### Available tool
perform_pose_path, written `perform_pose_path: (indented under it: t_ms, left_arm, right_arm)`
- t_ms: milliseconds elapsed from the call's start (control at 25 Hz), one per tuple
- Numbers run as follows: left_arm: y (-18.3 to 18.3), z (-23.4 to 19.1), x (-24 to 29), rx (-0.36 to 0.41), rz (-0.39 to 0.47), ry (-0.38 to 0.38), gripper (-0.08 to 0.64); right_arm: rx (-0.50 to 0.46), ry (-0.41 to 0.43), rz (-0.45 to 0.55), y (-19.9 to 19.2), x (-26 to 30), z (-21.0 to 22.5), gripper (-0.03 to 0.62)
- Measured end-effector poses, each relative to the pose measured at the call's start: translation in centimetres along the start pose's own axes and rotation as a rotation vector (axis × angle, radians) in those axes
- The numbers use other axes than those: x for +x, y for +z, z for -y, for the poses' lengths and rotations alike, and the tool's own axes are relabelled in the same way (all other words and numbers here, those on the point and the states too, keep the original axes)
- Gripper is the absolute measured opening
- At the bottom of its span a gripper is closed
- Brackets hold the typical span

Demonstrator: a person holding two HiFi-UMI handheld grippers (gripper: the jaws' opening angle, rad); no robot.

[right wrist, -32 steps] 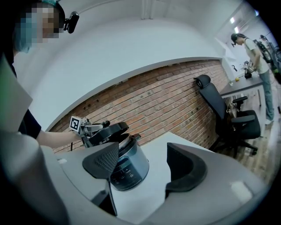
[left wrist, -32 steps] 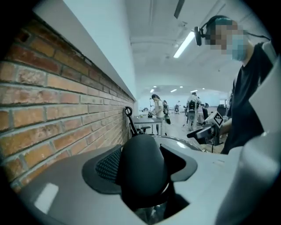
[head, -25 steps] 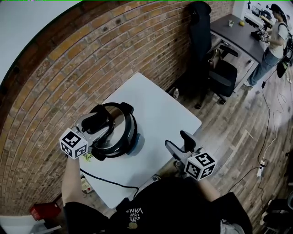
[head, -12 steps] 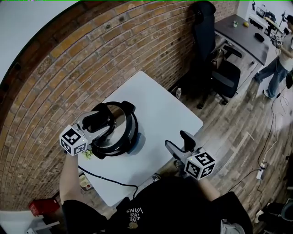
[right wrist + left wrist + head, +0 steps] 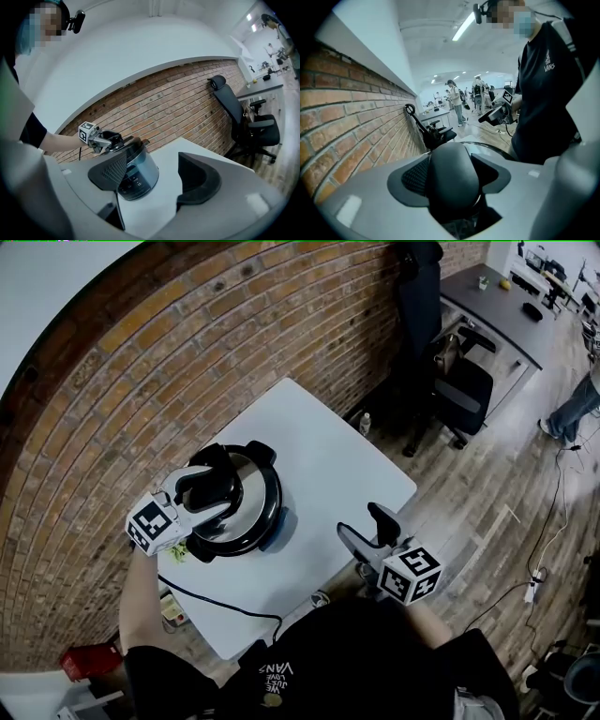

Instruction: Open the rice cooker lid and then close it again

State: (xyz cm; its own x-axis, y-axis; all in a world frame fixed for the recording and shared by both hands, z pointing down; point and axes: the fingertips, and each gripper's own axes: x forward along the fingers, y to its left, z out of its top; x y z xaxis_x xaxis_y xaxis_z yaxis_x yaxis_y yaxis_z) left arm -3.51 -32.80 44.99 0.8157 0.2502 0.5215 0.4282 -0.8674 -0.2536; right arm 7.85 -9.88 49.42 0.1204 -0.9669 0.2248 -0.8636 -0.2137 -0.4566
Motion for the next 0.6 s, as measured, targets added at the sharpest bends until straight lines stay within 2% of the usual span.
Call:
perform_pose_path:
  t_ms: [120, 240, 360, 600]
  left_arm:
    - [-0.19, 0.04, -0.11, -0.03, 0.041, -0.008, 0.281]
    - [-0.27, -0.08, -0.12, -0.108, 0.076, -0.025, 0.281]
    - [-0.44, -0.17, -0.13, -0.145, 0.071, -0.003, 0.279]
    - [-0.52, -0.31, 0.11, -0.161, 0.035, 0.06, 0.281]
  right_arm:
    - [0.002, 0.001, -0.005, -0.09, -0.01, 0.09, 0.336]
    - [0.004, 0.004, -0.004, -0.2, -0.01, -0.04, 0.336]
    - [0.005, 0.014, -0.011, -0.47, 0.11, -0.2, 0.336]
    - [0.004, 0.042, -0.02, -0.55, 0.37, -0.61, 0.336]
